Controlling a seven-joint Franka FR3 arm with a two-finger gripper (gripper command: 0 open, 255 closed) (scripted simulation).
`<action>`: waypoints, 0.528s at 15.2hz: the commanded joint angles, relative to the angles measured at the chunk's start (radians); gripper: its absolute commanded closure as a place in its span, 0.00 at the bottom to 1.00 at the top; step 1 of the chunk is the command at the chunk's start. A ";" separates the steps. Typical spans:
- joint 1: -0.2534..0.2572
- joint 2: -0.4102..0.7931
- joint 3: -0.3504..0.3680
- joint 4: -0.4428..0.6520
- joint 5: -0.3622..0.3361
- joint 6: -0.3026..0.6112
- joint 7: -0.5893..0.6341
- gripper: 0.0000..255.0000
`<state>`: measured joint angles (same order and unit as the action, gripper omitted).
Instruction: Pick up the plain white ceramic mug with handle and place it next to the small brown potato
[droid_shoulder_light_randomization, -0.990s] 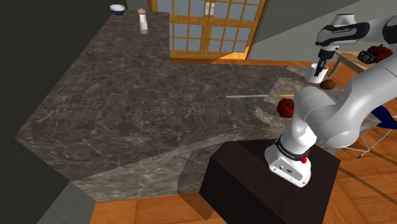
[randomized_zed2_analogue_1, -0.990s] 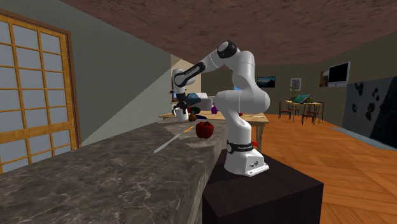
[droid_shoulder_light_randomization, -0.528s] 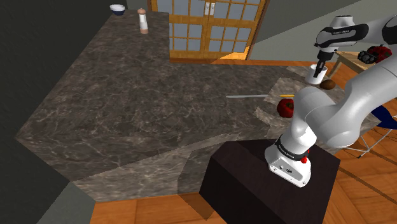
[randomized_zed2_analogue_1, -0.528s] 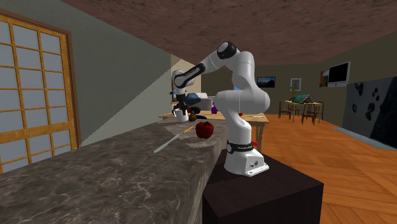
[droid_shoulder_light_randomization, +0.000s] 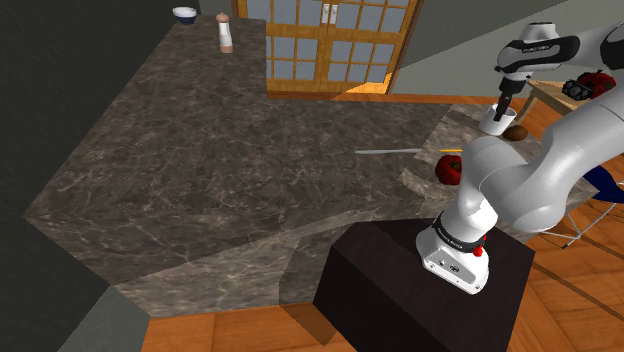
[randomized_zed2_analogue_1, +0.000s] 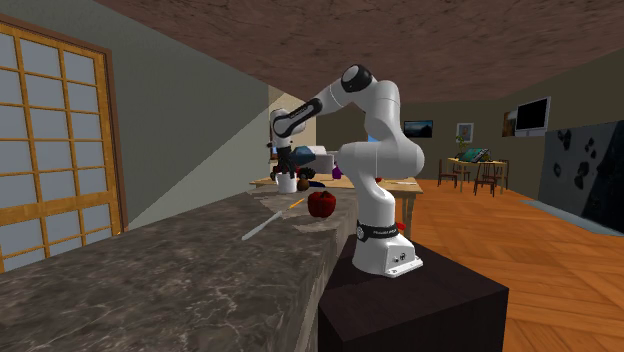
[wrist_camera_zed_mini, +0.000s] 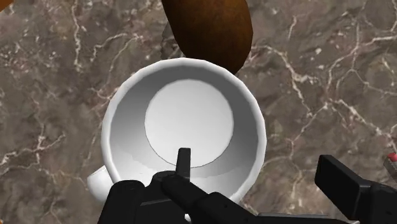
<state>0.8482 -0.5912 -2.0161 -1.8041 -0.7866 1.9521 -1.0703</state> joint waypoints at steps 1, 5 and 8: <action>-0.012 0.025 0.026 0.015 0.029 -0.031 -0.015 0.00; -0.020 0.050 0.053 0.041 0.059 -0.070 -0.031 0.00; -0.019 0.050 0.053 0.041 0.059 -0.070 -0.031 0.00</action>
<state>0.8281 -0.5409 -1.9631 -1.7641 -0.7281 1.8830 -1.1013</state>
